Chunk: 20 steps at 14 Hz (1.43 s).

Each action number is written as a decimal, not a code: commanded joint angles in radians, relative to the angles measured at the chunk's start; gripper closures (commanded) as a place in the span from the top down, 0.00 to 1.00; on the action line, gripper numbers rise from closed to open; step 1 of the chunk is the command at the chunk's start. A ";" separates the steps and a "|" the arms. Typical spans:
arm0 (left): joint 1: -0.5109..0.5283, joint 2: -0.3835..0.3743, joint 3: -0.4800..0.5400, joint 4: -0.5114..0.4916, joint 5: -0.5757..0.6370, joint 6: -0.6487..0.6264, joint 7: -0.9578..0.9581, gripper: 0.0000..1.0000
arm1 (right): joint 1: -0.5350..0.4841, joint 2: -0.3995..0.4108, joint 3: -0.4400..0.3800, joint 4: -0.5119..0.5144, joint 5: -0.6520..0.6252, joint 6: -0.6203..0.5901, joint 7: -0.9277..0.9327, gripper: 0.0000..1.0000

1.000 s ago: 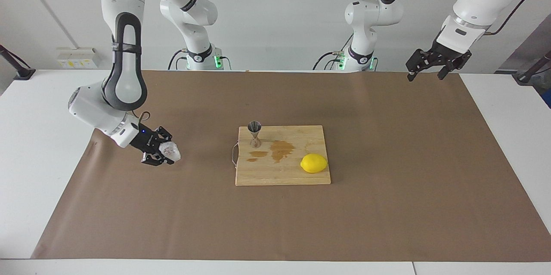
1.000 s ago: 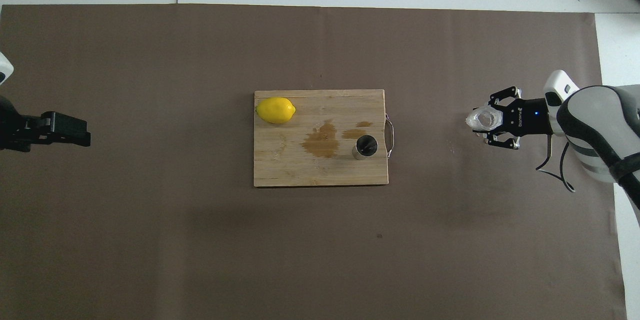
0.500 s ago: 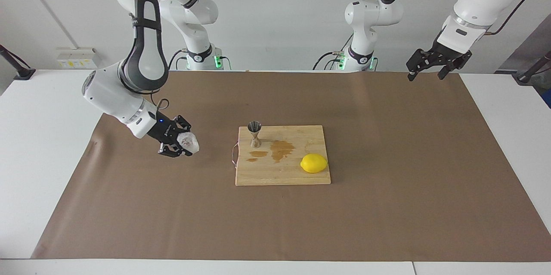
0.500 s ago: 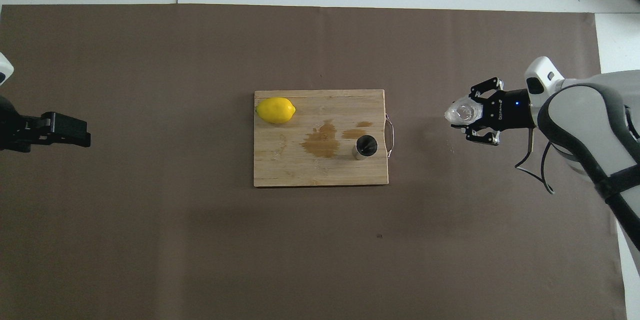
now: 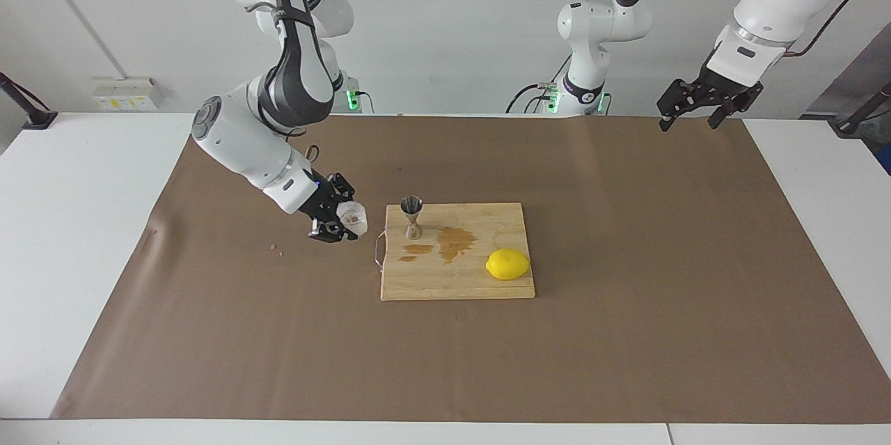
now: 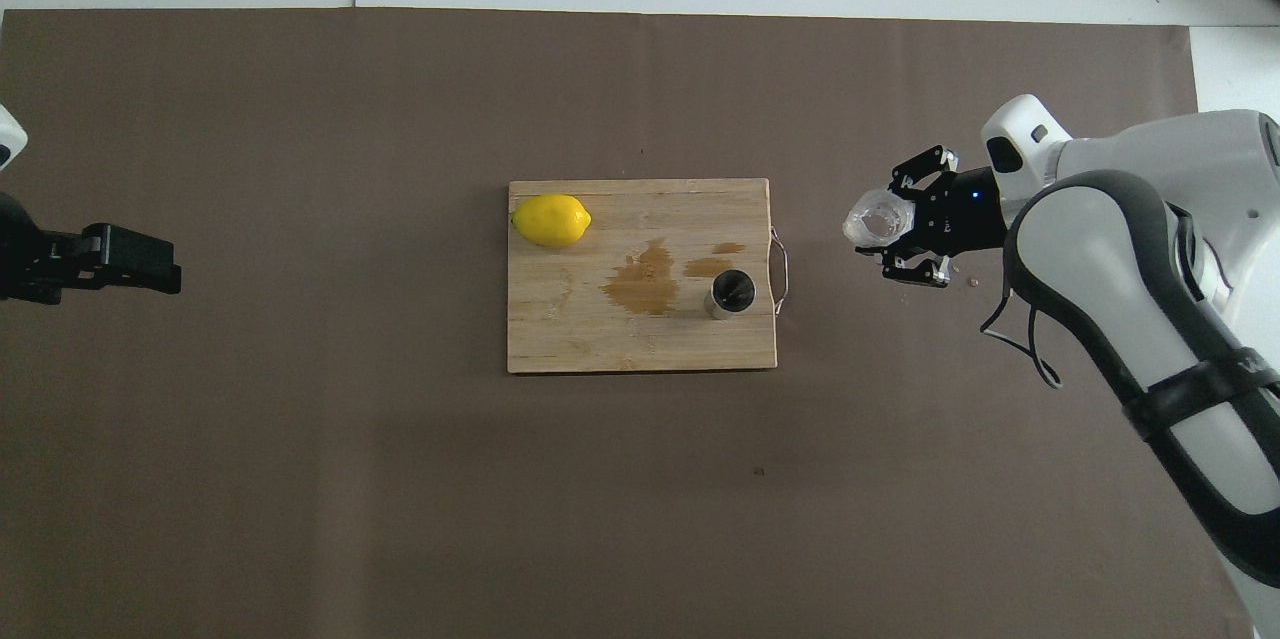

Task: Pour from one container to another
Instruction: 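Lift the clear glass with the right gripper over the metal cup, then tilt the clear glass with the right gripper into the metal cup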

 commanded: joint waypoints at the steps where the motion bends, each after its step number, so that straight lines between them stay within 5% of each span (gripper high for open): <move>1: -0.004 -0.016 0.005 -0.008 0.002 -0.014 -0.004 1.00 | 0.051 -0.003 -0.001 0.025 -0.088 -0.002 0.108 0.42; 8: -0.004 -0.016 0.005 -0.008 0.002 -0.016 -0.004 1.00 | 0.149 -0.003 -0.001 0.029 -0.249 -0.017 0.284 0.42; 20: -0.004 -0.016 0.005 -0.008 0.002 -0.016 -0.004 1.00 | 0.209 -0.011 0.013 0.041 -0.521 -0.029 0.282 0.42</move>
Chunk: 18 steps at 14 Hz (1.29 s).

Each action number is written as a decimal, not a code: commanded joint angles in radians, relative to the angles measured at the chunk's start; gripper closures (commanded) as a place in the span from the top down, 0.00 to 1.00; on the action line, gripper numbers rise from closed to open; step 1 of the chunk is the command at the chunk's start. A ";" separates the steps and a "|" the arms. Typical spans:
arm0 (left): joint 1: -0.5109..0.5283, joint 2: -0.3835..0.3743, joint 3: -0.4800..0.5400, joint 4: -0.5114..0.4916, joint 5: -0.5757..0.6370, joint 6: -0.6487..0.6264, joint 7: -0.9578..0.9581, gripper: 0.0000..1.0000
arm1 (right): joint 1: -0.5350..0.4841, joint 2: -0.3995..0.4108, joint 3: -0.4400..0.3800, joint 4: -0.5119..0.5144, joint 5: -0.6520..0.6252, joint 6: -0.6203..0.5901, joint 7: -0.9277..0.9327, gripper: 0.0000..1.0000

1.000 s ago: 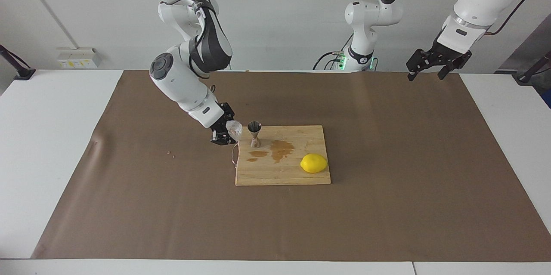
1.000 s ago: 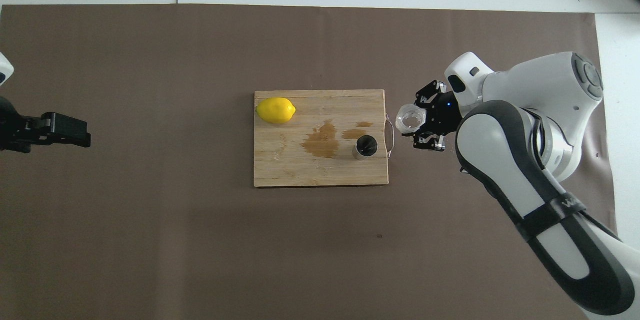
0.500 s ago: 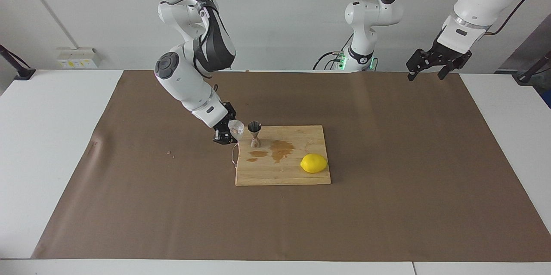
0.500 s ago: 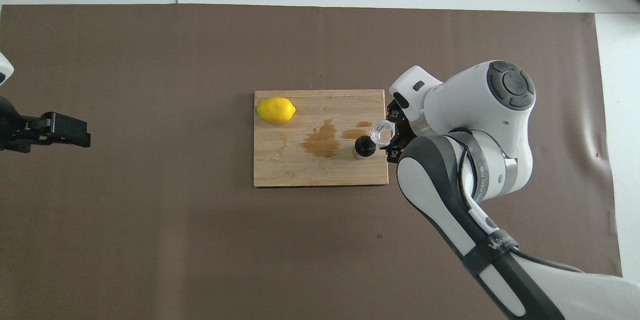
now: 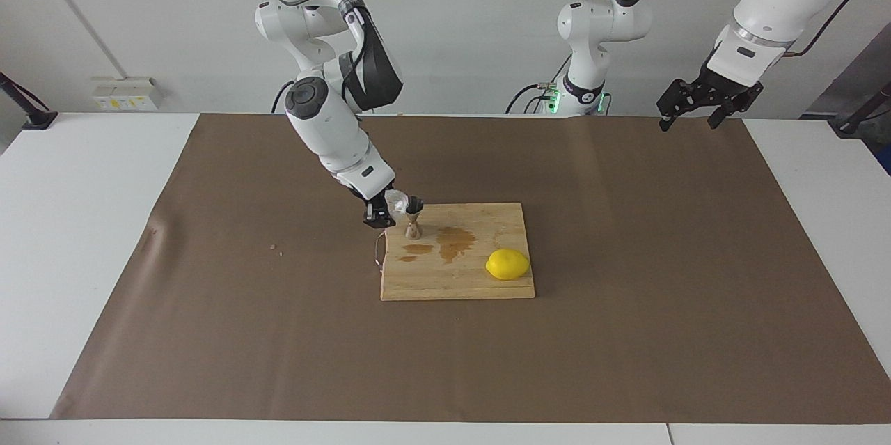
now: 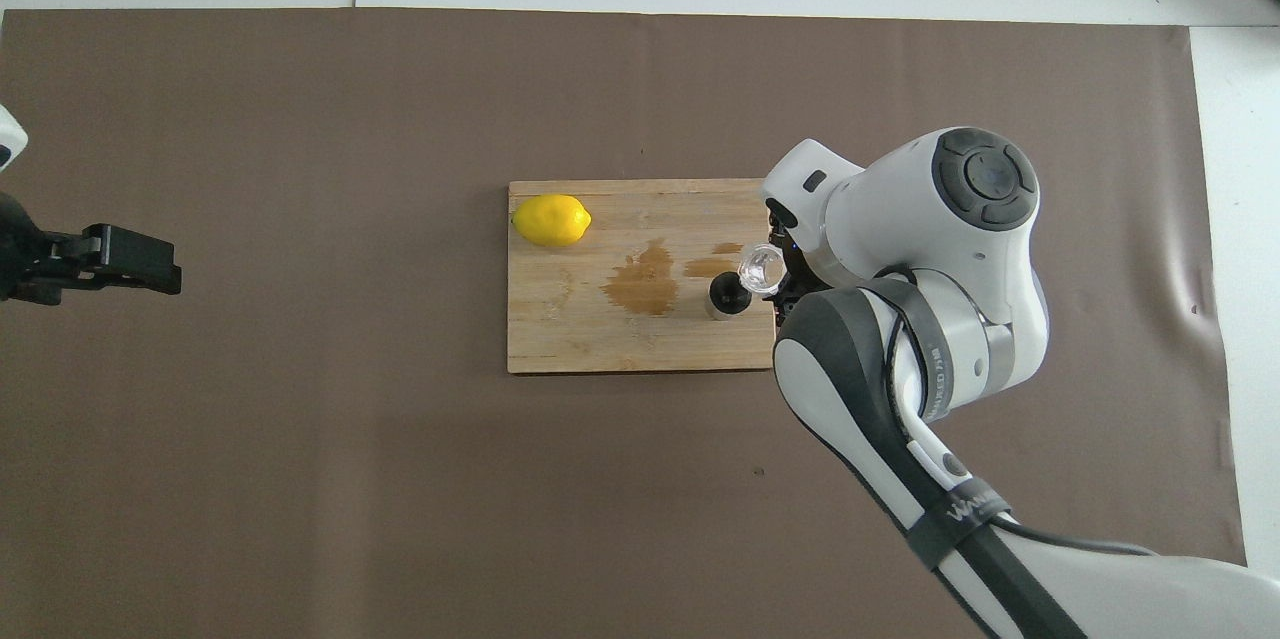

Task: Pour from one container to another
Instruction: 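Tilt the clear glass with the right gripper into the metal cup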

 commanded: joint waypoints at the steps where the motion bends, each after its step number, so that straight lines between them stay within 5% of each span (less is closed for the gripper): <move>1: -0.004 -0.016 0.005 -0.008 0.002 -0.013 -0.003 1.00 | -0.001 -0.011 0.016 0.009 -0.071 -0.022 0.019 0.42; 18: -0.004 -0.016 0.005 -0.008 0.002 -0.015 -0.003 1.00 | 0.094 -0.039 0.017 -0.019 -0.404 -0.005 0.137 0.43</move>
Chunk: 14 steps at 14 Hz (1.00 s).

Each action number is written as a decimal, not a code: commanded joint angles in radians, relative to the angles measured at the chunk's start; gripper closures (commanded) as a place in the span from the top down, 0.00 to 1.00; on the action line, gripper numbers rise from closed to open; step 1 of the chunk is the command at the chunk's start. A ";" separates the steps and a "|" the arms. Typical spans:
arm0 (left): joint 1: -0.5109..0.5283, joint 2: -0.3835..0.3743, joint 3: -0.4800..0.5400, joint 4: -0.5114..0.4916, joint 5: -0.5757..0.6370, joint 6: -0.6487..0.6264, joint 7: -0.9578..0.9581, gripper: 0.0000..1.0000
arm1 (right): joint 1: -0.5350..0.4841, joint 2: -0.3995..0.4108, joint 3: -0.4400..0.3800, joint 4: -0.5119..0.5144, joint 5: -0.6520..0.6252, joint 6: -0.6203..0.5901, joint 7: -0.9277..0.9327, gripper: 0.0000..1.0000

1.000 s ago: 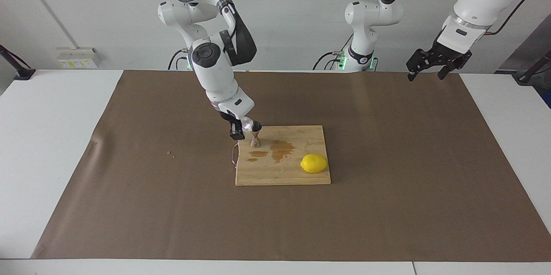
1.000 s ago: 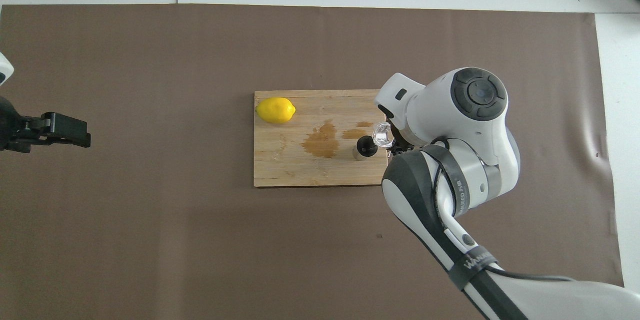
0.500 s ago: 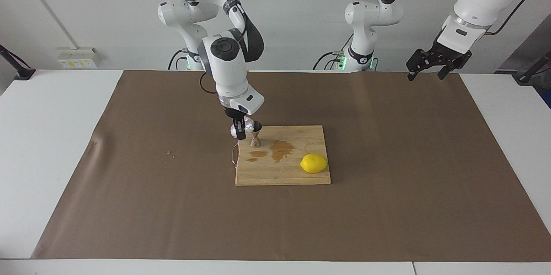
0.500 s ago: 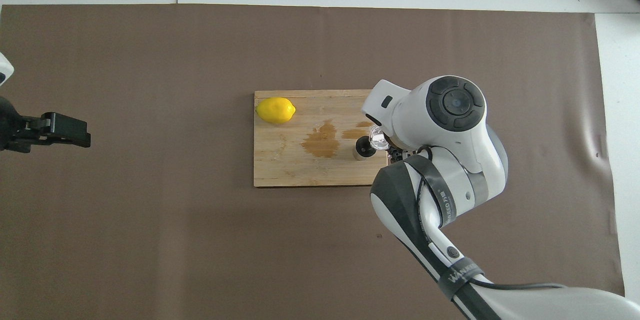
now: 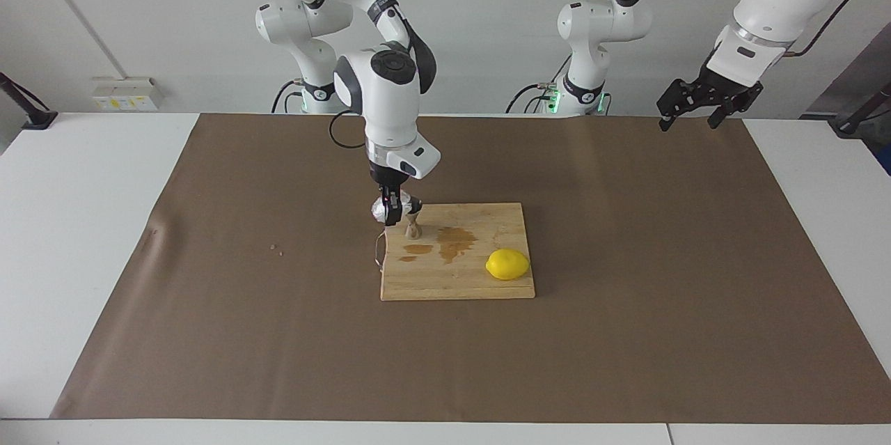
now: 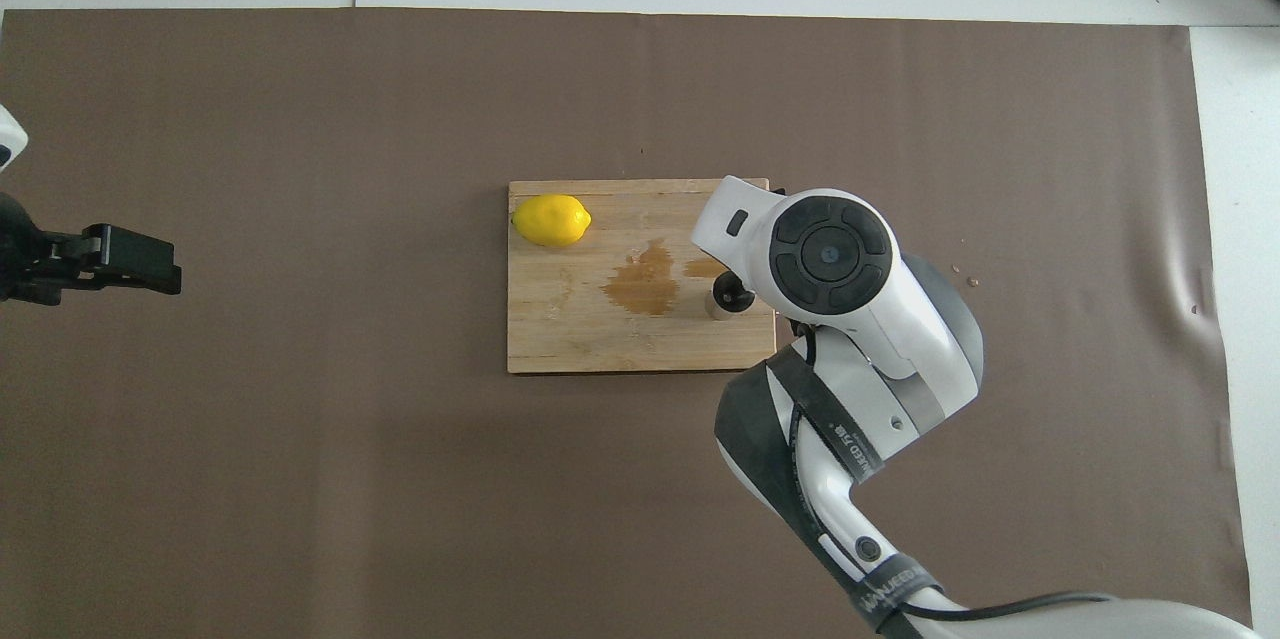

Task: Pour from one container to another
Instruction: 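Tilt the clear glass with the right gripper into the metal cup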

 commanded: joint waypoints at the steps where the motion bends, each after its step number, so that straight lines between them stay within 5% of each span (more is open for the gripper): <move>1: -0.004 -0.016 0.005 -0.008 0.002 -0.015 -0.003 1.00 | 0.007 -0.032 0.007 -0.027 -0.054 -0.005 0.025 0.43; 14: -0.004 -0.016 0.005 -0.008 0.002 -0.015 -0.003 1.00 | 0.032 -0.052 0.010 -0.061 -0.125 0.001 0.065 0.44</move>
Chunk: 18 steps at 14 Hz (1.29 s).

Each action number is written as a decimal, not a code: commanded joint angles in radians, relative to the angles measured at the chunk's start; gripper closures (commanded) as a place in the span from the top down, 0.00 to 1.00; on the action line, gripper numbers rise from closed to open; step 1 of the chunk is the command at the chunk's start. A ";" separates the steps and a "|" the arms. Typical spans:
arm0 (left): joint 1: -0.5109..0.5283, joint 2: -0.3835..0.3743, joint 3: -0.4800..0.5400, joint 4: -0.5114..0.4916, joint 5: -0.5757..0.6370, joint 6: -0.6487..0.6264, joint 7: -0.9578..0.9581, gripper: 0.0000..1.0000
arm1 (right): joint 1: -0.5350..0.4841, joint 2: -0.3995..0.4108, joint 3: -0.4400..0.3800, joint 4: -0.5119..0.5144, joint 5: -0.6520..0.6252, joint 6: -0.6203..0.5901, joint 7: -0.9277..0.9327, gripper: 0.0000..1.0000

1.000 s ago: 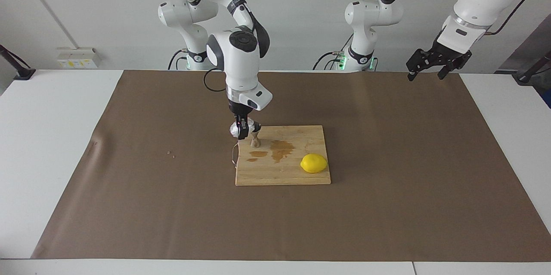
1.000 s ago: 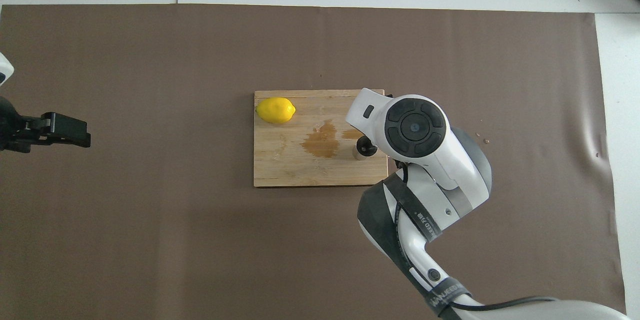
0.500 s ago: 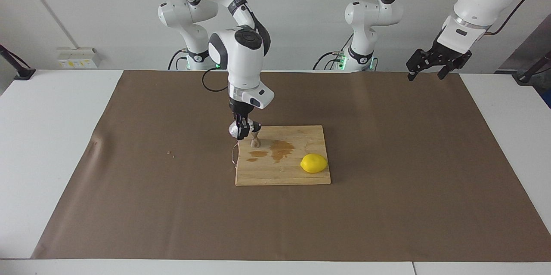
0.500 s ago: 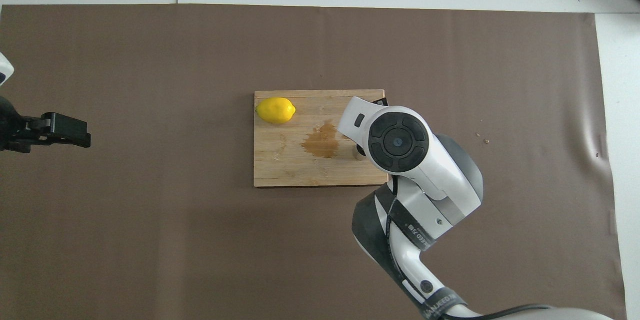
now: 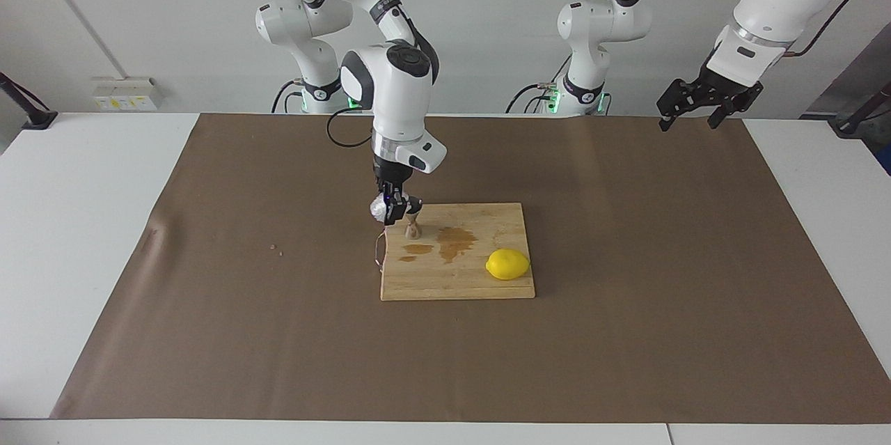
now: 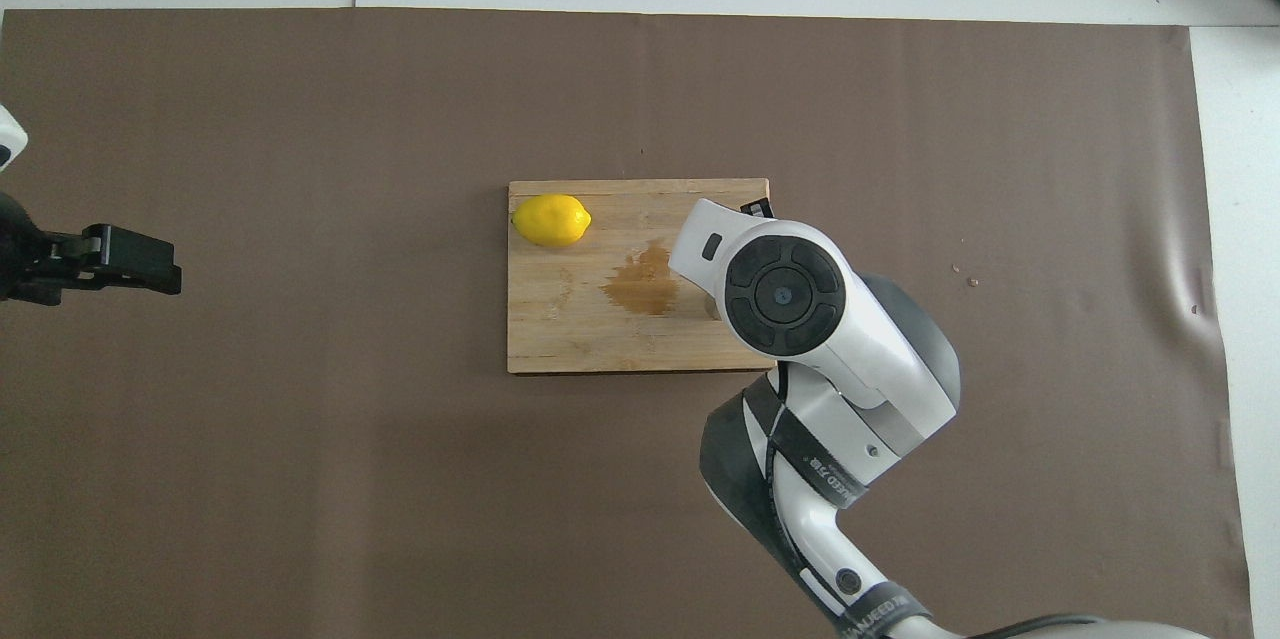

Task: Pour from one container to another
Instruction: 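Tilt the clear glass with the right gripper into the metal cup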

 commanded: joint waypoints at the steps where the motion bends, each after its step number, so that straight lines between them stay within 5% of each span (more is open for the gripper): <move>1: -0.004 -0.016 0.005 -0.008 0.002 -0.013 -0.003 1.00 | -0.004 -0.032 0.009 -0.030 -0.029 -0.003 0.034 0.44; 18: -0.004 -0.016 0.005 -0.008 0.002 -0.014 -0.003 1.00 | -0.097 -0.052 0.016 -0.016 0.247 -0.028 -0.096 0.44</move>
